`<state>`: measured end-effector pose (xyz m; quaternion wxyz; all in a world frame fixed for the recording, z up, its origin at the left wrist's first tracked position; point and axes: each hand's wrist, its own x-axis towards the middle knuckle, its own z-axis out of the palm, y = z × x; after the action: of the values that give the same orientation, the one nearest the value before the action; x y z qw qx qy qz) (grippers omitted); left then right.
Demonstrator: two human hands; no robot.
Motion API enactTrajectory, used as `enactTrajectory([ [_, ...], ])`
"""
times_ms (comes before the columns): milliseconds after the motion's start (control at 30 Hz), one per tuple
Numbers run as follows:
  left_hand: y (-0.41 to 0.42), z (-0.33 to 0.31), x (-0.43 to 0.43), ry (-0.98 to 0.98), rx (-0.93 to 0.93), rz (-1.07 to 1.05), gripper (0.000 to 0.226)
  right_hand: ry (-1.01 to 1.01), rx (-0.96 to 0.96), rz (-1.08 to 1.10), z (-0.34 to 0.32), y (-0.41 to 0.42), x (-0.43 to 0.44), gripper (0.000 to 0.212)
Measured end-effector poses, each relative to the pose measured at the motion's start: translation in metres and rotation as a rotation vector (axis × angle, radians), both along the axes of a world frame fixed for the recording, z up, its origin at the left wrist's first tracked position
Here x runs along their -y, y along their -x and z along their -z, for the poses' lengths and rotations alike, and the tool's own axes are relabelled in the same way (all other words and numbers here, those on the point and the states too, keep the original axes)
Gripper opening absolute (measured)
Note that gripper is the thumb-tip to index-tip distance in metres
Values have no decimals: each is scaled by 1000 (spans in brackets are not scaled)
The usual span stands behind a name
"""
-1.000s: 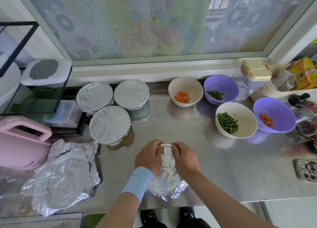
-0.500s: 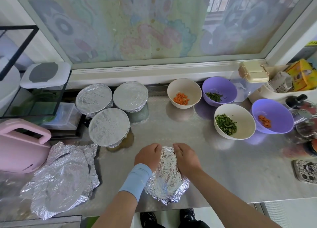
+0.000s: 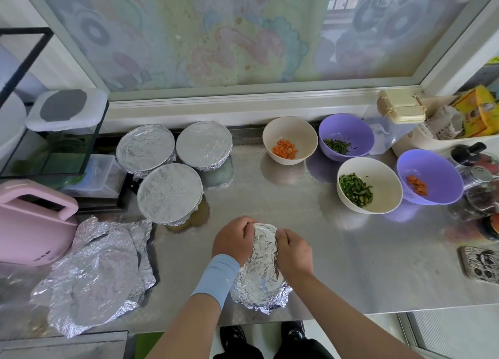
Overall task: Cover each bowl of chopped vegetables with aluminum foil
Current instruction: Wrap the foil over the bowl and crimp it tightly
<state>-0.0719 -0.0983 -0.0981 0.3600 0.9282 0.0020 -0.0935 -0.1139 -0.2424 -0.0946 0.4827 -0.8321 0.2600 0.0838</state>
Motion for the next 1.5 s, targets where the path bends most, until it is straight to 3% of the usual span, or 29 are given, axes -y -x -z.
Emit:
enactTrajectory([
  [133,6,-1,1,-13,-50,-65,26,-34,-53,-58,4,-10,6,40],
  [233,7,-4,-1,-28,-99,-70,27,16,-30,-118,4,-10,8,25],
  [300,5,-5,-4,-90,-40,-4,28,97,30,-82,1,-1,6,25],
  [367,3,-5,-5,-18,9,43,29,120,43,-52,-1,9,1,26],
  [567,2,-7,-3,119,-93,14,22,-22,12,48,3,14,-1,21],
  [767,2,-7,3,16,-105,-40,23,-112,36,33,4,9,4,32],
  [867,11,-8,3,31,-133,-142,24,-133,-8,-76,-1,2,9,26],
  [1033,35,-12,5,41,-174,-350,24,125,45,-223,-9,-17,23,30],
  [1133,31,-9,-2,-79,-22,-228,31,211,101,-229,-12,-2,21,33],
  [1267,21,-14,0,165,-110,-110,53,66,34,-151,-4,21,7,37],
  [1400,27,-21,5,349,-147,-283,36,-23,22,-74,1,14,10,29],
  [1500,29,-14,4,363,-136,-323,26,-33,38,-102,1,9,11,29],
])
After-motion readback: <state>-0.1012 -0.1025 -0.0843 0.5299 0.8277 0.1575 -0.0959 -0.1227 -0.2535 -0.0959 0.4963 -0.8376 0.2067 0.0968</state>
